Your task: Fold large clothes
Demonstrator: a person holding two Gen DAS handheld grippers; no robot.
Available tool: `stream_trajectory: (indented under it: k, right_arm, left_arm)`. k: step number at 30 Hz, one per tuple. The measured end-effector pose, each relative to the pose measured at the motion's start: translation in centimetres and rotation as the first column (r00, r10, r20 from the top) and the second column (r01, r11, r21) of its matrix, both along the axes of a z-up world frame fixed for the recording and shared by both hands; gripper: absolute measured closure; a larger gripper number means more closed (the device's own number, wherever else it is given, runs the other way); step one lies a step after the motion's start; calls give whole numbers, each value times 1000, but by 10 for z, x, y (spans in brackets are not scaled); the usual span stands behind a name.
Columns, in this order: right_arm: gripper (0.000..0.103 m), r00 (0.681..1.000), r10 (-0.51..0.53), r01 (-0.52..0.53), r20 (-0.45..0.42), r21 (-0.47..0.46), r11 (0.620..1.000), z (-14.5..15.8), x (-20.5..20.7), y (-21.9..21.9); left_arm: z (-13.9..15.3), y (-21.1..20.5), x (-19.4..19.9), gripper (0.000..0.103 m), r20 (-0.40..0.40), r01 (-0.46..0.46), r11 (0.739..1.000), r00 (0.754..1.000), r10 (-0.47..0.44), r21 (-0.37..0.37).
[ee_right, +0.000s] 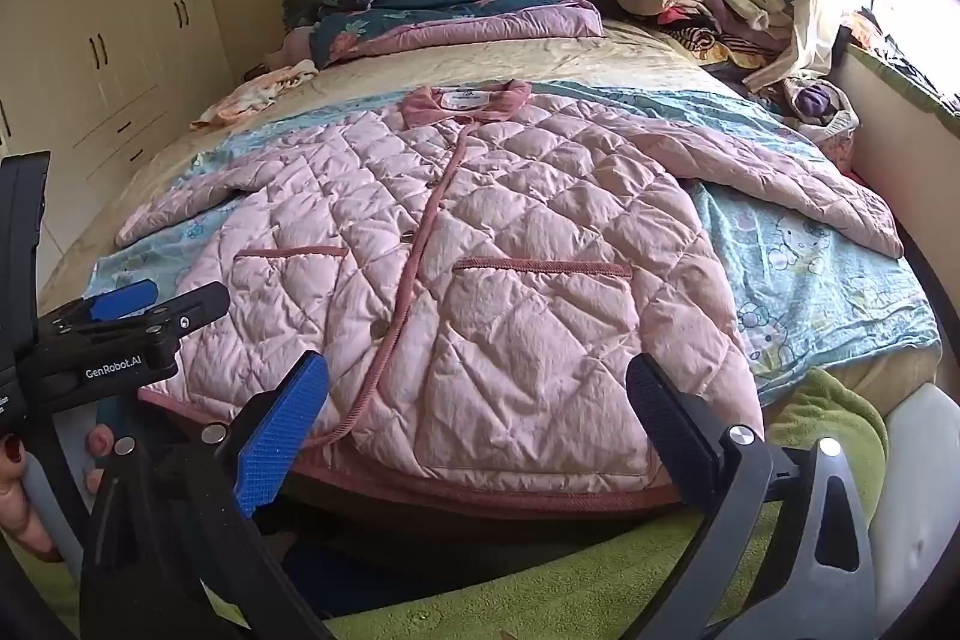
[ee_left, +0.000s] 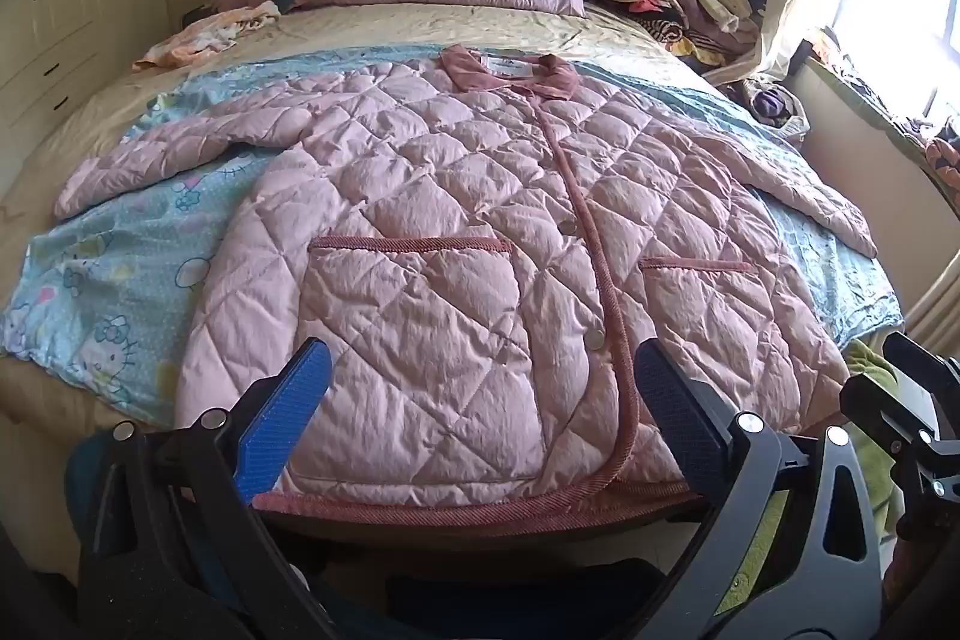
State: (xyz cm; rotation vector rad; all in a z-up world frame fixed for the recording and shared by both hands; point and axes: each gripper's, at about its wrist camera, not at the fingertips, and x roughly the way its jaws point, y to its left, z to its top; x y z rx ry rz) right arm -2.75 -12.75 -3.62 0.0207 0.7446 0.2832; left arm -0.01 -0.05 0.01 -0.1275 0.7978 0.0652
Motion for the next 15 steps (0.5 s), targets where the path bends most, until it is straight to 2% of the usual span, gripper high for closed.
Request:
stream_trajectory:
  k: [15]
  right_arm:
    - [4,1000,3,-3,15,-4,1000,1,-2,2]
  left_arm:
    - [0,0,0,8,-2,1,1000,1000,-1,-5]
